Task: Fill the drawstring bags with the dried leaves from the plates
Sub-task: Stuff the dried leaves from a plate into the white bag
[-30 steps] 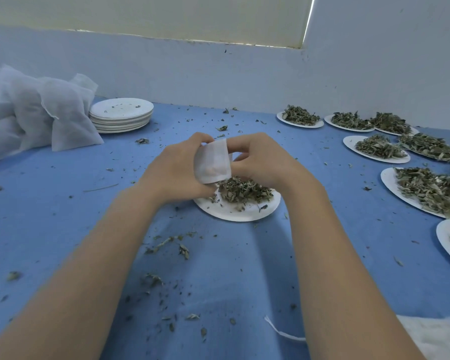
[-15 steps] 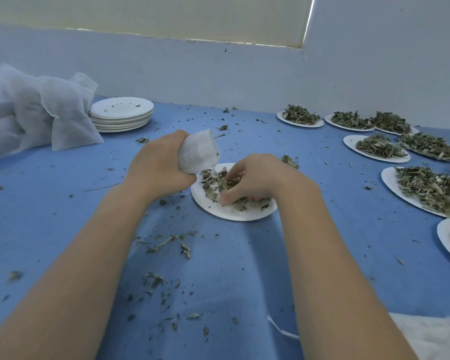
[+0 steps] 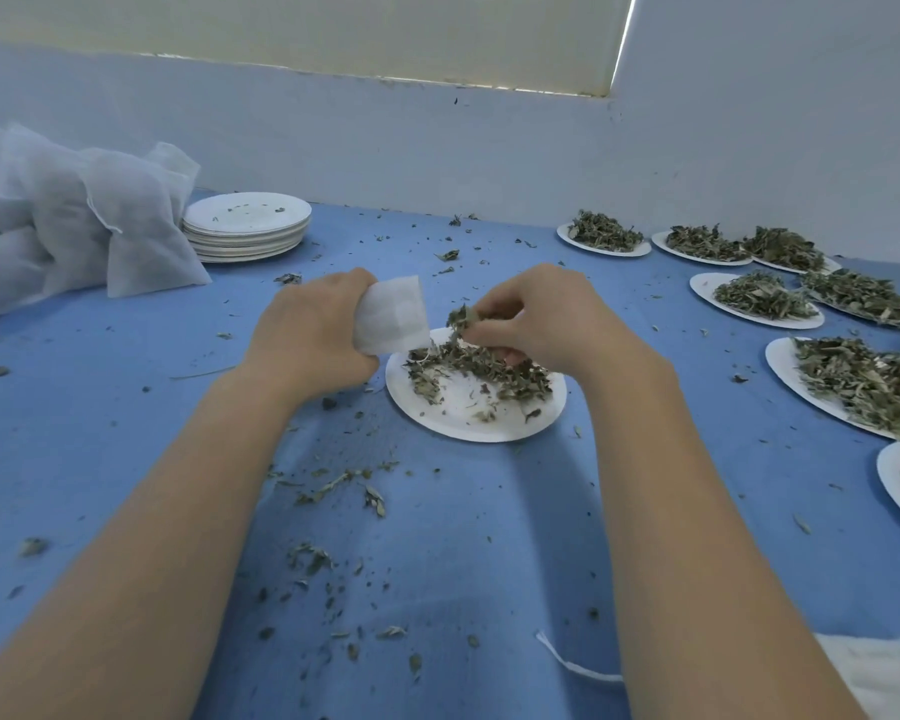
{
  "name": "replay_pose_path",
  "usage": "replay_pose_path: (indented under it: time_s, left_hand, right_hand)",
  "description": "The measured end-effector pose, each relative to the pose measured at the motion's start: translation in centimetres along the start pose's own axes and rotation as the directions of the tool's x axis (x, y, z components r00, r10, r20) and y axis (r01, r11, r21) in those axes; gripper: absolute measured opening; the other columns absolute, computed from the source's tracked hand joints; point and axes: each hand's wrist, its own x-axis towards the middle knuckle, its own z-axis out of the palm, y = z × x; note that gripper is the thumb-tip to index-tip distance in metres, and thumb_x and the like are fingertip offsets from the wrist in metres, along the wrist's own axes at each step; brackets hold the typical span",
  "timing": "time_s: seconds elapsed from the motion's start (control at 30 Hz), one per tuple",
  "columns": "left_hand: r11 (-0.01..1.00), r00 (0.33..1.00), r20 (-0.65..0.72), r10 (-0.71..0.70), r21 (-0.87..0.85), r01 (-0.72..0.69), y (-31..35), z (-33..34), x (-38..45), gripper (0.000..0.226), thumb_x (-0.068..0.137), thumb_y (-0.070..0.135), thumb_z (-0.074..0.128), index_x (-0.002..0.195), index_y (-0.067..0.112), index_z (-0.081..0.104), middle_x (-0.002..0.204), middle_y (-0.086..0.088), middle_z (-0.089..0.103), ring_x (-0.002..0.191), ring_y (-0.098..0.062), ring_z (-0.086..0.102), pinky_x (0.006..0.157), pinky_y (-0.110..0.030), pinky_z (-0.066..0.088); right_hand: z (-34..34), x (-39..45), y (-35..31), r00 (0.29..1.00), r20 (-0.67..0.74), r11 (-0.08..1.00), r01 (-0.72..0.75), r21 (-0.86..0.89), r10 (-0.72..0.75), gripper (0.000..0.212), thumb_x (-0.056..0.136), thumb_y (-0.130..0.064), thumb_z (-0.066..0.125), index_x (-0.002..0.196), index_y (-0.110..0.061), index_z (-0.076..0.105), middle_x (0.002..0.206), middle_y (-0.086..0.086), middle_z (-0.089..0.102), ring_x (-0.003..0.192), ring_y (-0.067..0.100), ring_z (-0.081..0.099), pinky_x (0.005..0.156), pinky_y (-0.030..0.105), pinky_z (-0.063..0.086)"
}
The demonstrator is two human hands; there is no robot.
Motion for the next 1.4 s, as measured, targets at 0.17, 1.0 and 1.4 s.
replay_pose_path:
  time_s: [0.17, 1.0, 1.4]
  left_hand:
    - [0.991, 0.994, 0.028, 0.104, 0.088, -0.106, 0.5, 0.3, 0.1, 0.048, 0.068, 0.016, 0.067, 0.113, 0.010, 0.052, 0.100, -0.008, 0.058, 0.088, -0.028, 0.050, 0.073, -0.030, 0.027]
    - [0.940, 0.996, -0.022, 0.091, -0.328, -0.094, 2.4, 1.1, -0.2, 0.038, 0.067, 0.023, 0.077, 0.099, 0.025, 0.058, 0.081, 0.006, 0.060, 0.077, -0.019, 0.055, 0.066, -0.035, 0.048]
    - [0.985, 1.000, 0.003, 0.009, -0.171, -0.008, 1.2, 0.5, 0.0, 0.047, 0.070, 0.023, 0.072, 0.112, 0.021, 0.053, 0.097, 0.000, 0.060, 0.088, -0.022, 0.050, 0.068, -0.029, 0.035]
  right_hand:
    - [0.0, 0.1, -1.3, 0.996, 0.055, 0.995, 0.078, -0.058, -0.074, 0.008, 0.083, -0.018, 0.069, 0.076, -0.020, 0.065, 0.056, -0.005, 0.054, 0.046, 0.007, 0.047, 0.041, 0.007, 0.033]
    - [0.8, -0.2, -1.4, 0.974, 0.160, 0.986, 0.153, 0.069, -0.162, 0.017, 0.089, -0.019, 0.058, 0.094, -0.026, 0.073, 0.080, 0.004, 0.069, 0.066, 0.016, 0.052, 0.064, 0.022, 0.044]
    - [0.9, 0.6, 1.3, 0.994, -0.033, 0.971, -0.108, -0.214, 0.103, 0.035, 0.091, -0.027, 0.053, 0.125, -0.021, 0.060, 0.124, -0.004, 0.061, 0.113, 0.014, 0.054, 0.082, 0.022, 0.037]
